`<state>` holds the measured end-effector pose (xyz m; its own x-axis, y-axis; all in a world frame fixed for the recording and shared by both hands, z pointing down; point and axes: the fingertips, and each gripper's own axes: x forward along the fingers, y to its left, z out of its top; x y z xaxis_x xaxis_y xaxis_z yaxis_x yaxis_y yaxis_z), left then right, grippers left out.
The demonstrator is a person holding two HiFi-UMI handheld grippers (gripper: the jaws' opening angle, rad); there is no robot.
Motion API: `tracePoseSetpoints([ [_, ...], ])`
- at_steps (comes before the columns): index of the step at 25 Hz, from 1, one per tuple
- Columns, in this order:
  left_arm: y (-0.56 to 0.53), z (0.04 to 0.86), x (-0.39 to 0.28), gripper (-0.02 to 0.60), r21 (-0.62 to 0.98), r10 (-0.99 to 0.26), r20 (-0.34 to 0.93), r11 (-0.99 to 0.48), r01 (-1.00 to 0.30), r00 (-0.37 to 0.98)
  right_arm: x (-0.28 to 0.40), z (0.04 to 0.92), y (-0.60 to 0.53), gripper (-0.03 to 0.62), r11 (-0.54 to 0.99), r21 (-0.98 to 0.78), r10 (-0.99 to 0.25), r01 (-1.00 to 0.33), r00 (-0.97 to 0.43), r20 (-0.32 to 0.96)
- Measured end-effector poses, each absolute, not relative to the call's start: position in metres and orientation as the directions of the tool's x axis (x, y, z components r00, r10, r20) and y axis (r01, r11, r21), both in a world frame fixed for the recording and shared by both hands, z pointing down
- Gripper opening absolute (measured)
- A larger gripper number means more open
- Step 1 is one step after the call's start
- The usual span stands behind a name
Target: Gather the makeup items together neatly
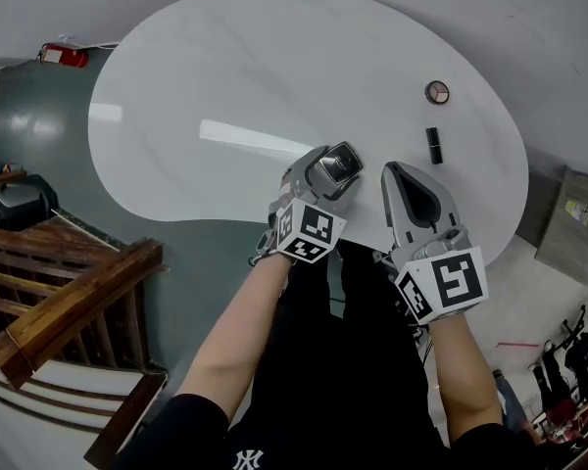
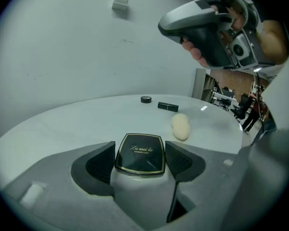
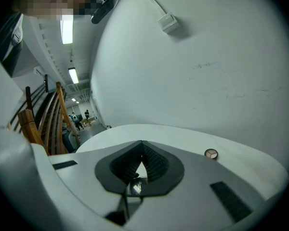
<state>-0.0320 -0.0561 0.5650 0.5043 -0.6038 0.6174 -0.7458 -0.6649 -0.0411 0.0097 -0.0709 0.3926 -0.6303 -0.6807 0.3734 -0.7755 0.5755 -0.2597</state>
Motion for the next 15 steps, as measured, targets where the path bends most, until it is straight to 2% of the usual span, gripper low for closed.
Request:
tracePoseSetpoints([
  [7,-0.062,0.566,-0.029,0.309,-0.062,-0.641,0.613,-0.623,-0.780,0.463,0.019,0.397,-0.074,0.012,0.559,-0.262,-0.687,-0.787,-0.617,0.384],
  [15,-0.068,0.558,-0.043,0.308,-0.040,-0.716,0.575,-0.507,-0.861,0.395,0.021,0.400,-0.077,0.012,0.556,-0.270,-0.685,-0.786,-0.617,0.387],
])
